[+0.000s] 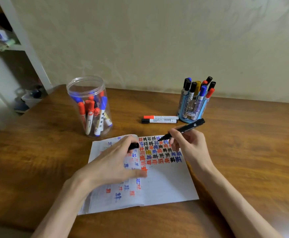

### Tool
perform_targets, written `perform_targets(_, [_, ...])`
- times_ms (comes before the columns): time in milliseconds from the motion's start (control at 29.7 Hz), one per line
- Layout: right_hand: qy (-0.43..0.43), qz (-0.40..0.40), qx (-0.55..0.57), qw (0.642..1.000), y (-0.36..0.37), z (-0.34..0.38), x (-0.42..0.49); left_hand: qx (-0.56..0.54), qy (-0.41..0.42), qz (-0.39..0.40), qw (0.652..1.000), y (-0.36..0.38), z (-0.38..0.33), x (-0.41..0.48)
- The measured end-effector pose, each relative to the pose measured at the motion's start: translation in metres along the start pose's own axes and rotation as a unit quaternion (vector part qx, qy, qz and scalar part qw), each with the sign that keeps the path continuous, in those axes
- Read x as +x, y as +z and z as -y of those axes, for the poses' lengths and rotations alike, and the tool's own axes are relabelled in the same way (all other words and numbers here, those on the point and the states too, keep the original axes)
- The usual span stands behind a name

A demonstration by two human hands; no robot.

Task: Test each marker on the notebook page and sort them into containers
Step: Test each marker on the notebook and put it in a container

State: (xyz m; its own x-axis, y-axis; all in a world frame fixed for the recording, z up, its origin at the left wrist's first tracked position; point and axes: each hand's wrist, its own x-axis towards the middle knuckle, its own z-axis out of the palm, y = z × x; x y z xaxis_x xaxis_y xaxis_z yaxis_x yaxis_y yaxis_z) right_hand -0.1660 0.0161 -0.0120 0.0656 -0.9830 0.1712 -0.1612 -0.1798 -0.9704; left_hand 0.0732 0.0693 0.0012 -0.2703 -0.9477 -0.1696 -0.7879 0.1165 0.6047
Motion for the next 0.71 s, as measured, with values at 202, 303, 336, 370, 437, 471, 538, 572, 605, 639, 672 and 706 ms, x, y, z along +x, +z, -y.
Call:
perform_targets(202, [0.065, -0.028, 0.024, 0.997, 0.006, -0.011, -0.004, 0.084, -0.028, -0.033, 0.995, 0.008, 0.009, 0.003])
perform_targets(303, [0.058, -0.033, 0.025, 0.997, 0.008, -0.011, 0.0, 0.068, -0.027, -0.034, 0.997, 0.01, 0.009, 0.002])
perform_targets(336, [0.057, -0.036, 0.028, 0.997, 0.009, -0.011, 0.001, 0.065, -0.027, -0.037, 0.997, 0.011, 0.009, 0.002])
perform_targets(370, [0.057, -0.039, 0.029, 0.997, 0.009, -0.01, 0.002, 0.064, -0.028, -0.042, 0.997, 0.012, 0.01, 0.004])
perform_targets(437, [0.056, -0.041, 0.025, 0.997, 0.009, -0.009, 0.003, 0.067, -0.03, -0.06, 0.995, 0.012, 0.011, 0.009])
perform_targets(471, [0.053, -0.039, 0.023, 0.998, 0.008, -0.009, 0.003, 0.066, -0.03, -0.068, 0.995, 0.012, 0.012, 0.011])
perform_targets(538, [0.049, -0.036, 0.025, 0.998, 0.007, -0.009, 0.002, 0.055, -0.026, -0.071, 0.996, 0.011, 0.013, 0.016])
perform_targets(572, [0.049, -0.035, 0.025, 0.998, 0.006, -0.009, 0.002, 0.053, -0.022, -0.067, 0.996, 0.01, 0.013, 0.018])
perform_targets(605, [0.049, -0.033, 0.023, 0.998, 0.005, -0.009, 0.001, 0.056, -0.02, -0.059, 0.996, 0.008, 0.014, 0.019])
perform_targets(639, [0.047, -0.027, 0.019, 0.998, 0.005, -0.007, 0.001, 0.062, -0.02, -0.049, 0.997, 0.006, 0.014, 0.019])
perform_targets(672, [0.044, -0.017, 0.013, 0.999, 0.005, -0.006, 0.0, 0.067, -0.018, -0.042, 0.997, 0.004, 0.014, 0.019])
perform_targets(706, [0.044, -0.006, 0.006, 0.999, 0.005, -0.004, 0.0, 0.066, -0.016, -0.04, 0.997, 0.002, 0.014, 0.019])
